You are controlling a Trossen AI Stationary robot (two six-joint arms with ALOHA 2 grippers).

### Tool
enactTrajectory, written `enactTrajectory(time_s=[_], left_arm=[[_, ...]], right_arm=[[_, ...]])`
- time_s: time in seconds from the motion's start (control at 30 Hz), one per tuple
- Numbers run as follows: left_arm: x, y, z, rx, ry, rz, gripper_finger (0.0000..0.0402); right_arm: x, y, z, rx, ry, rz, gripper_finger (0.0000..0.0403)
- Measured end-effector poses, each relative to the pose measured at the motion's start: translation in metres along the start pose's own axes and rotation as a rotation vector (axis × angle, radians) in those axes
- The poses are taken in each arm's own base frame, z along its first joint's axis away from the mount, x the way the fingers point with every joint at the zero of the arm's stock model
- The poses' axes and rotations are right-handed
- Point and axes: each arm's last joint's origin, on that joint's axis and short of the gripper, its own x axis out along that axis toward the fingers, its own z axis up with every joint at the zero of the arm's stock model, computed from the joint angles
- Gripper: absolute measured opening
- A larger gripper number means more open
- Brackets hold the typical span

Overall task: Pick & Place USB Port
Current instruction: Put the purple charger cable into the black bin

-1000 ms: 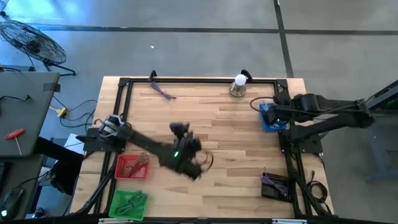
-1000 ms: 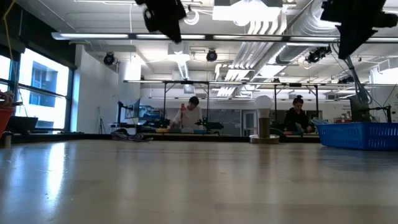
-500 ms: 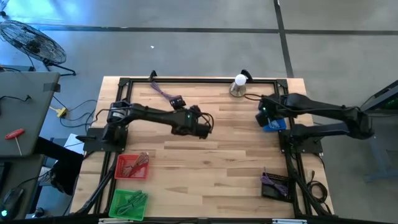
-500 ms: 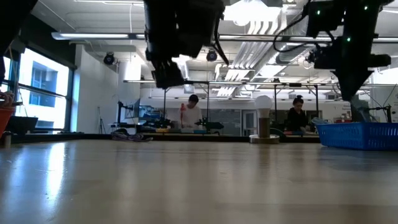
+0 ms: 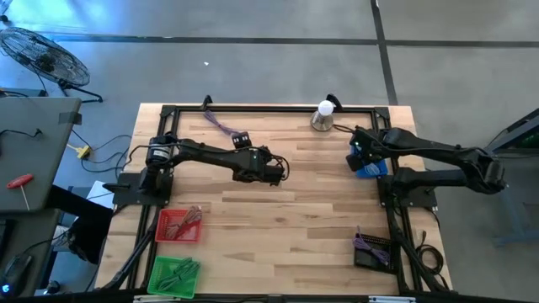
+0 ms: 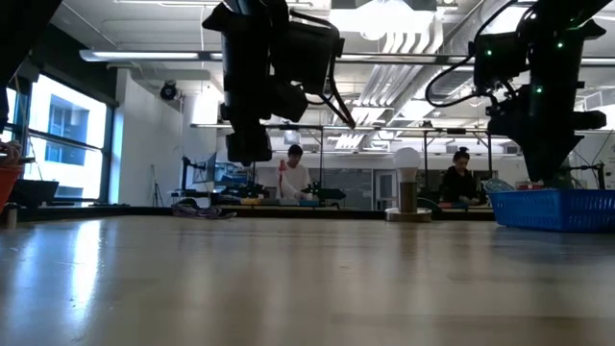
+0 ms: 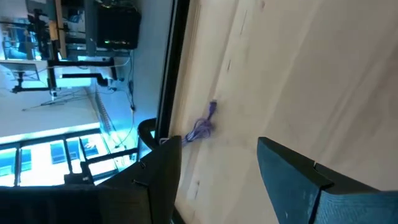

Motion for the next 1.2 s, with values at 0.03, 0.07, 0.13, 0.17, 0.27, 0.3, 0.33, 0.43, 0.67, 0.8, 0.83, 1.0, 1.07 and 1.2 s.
enactTrajectory(time_s=[0.03,0.07,0.13,0.17,0.27,0.3,0.33,0.43,0.67,0.8,0.83,1.0,1.07,1.2], left_arm=[[0.000,0.000,-0.001,0.005,0.004,0.002,0.0202],[0.000,0.000,-0.001,0.009,0.007,0.003,0.0202],[0.000,0.001,-0.002,0.020,0.016,0.005,0.0202],[0.000,0.001,-0.002,0.020,0.018,0.001,0.0202],[0.000,0.001,-0.004,0.034,0.032,-0.007,0.0202],[-0.001,0.001,-0.005,0.043,0.036,-0.002,0.0202],[-0.001,0.002,-0.006,0.053,0.040,0.007,0.0202],[-0.003,0.002,-0.009,0.085,0.055,0.026,0.0202],[-0.010,-0.001,-0.013,0.123,0.041,0.056,0.0201],[-0.016,-0.001,-0.015,0.159,0.002,0.131,0.0201],[-0.017,0.000,-0.016,0.173,0.000,0.152,0.0201],[-0.020,0.010,-0.020,0.206,-0.004,0.212,0.0201],[-0.023,0.016,-0.023,0.233,0.005,0.235,0.0201],[-0.027,0.025,-0.027,0.354,-0.001,0.277,0.0201]], right_arm=[[0.000,0.000,0.000,-0.001,0.001,0.001,0.0109],[0.000,0.000,0.000,0.000,0.002,0.002,0.0117],[0.000,0.000,0.000,0.004,0.005,0.007,0.0131],[0.000,0.000,0.000,0.004,0.008,0.013,0.0138],[0.000,0.002,0.000,0.009,0.015,0.041,0.0154],[0.000,0.002,0.001,0.009,0.018,0.056,0.0157],[-0.001,0.003,0.001,0.007,0.020,0.074,0.0159],[-0.004,0.006,0.004,0.010,0.028,0.141,0.0161],[-0.032,0.010,0.018,0.073,0.006,0.249,0.0162],[-0.056,0.011,0.027,0.128,0.003,0.343,0.0161],[-0.062,0.011,0.029,0.126,0.000,0.362,0.0161],[-0.096,0.011,0.034,0.094,-0.040,0.420,0.0162],[-0.108,0.013,0.035,0.064,-0.080,0.440,0.0161],[-0.125,0.019,0.033,0.011,-0.150,0.460,0.0159]])
